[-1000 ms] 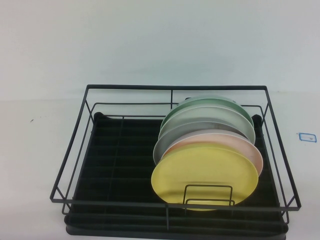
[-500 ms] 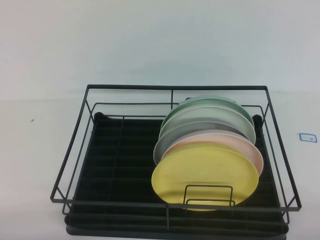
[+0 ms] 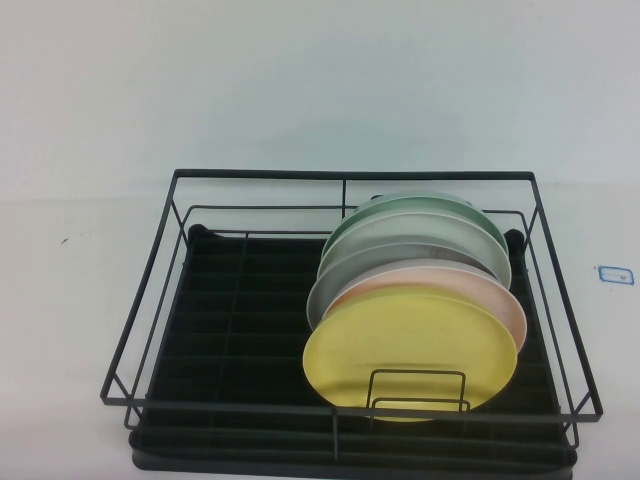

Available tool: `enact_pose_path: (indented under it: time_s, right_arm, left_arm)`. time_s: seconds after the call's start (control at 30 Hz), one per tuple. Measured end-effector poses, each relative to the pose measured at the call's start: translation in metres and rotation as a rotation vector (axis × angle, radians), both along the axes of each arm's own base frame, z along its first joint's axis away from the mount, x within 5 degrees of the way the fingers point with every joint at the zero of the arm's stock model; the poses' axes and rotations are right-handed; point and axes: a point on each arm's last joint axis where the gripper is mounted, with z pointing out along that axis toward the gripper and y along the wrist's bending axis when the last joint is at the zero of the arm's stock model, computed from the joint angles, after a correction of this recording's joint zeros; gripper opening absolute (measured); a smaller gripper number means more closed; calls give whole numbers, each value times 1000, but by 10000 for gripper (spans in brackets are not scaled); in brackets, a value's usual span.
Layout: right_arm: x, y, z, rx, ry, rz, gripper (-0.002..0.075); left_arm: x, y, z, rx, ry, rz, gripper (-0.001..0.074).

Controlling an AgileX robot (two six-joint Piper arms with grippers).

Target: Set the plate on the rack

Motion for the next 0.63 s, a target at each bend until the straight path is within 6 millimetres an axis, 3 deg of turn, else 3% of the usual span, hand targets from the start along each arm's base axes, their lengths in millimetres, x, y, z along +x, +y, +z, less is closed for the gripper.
enact_pose_path:
  time_s: [0.63]
  right_arm:
    - [0, 0, 0, 0, 3, 0, -2]
  left_arm:
    - [0, 5, 0, 0, 0, 95, 0]
